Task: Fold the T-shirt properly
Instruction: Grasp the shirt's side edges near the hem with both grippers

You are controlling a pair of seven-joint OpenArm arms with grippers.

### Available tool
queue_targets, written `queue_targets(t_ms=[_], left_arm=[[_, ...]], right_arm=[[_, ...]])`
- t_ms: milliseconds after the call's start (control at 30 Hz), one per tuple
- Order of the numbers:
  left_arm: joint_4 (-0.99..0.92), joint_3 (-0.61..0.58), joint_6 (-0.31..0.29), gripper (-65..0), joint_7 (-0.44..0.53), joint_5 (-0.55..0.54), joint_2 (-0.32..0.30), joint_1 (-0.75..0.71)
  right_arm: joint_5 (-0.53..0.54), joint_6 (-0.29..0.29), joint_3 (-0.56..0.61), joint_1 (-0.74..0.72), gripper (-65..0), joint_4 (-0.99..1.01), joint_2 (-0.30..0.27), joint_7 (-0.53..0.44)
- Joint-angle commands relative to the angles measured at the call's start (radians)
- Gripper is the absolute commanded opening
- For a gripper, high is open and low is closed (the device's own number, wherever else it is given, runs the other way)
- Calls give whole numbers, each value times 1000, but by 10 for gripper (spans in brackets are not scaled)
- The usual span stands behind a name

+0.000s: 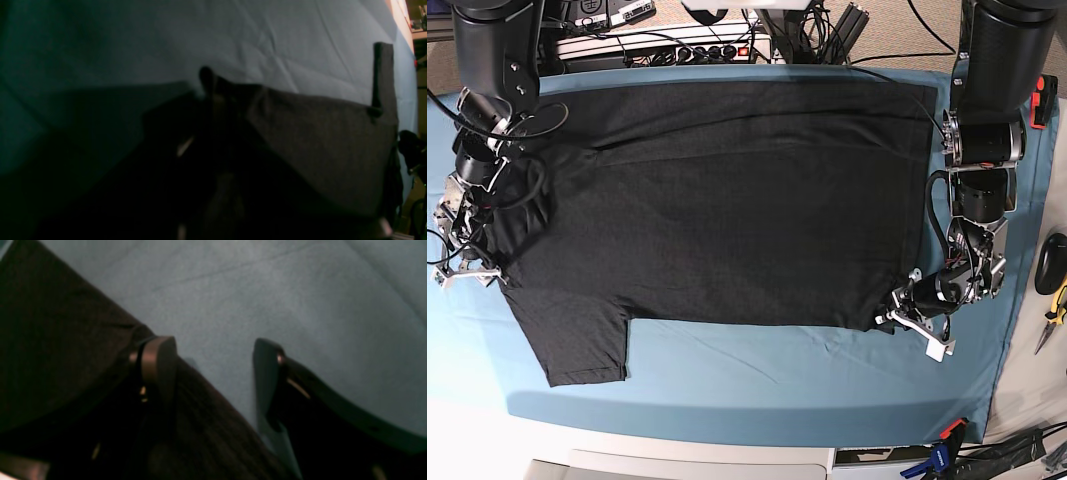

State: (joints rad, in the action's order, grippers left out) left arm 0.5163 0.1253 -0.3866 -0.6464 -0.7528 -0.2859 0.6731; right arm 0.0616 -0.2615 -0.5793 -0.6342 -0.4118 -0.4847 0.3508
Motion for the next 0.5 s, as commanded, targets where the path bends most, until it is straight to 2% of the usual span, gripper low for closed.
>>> queue_targets(t_ms=[0,200,467], left_arm=[[15,1,-16,-650,18,-19,-8,34],[15,1,-16,-650,18,-18,-11,34],[15,1,-16,-650,18,-19,-11,34]], right_arm=[[19,-32,3,-23,-288,-12,-5,7],[55,-103,5,-43,-288,-12,37,-7],[55,-139,5,-61,-288,-12,66,-12]])
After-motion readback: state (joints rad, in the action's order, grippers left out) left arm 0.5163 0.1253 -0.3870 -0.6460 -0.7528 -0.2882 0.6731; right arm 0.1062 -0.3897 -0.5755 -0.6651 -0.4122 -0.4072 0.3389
